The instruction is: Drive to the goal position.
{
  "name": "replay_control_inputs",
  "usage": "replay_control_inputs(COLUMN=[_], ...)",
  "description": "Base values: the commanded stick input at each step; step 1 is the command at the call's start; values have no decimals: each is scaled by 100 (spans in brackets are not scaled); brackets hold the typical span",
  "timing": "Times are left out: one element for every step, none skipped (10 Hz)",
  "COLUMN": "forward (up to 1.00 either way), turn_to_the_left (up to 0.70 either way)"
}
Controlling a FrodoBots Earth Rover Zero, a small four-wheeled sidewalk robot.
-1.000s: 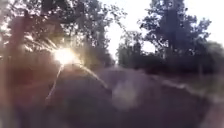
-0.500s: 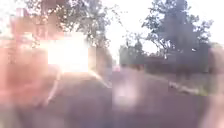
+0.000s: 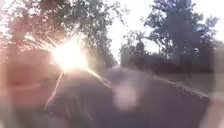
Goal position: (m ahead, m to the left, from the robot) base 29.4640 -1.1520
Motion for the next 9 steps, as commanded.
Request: replay_control_inputs(forward=[100, 100, 100, 100, 100, 100, 100, 100, 100], turn_to_the_left=[0, 0, 0, 0, 0, 0, 0, 0, 0])
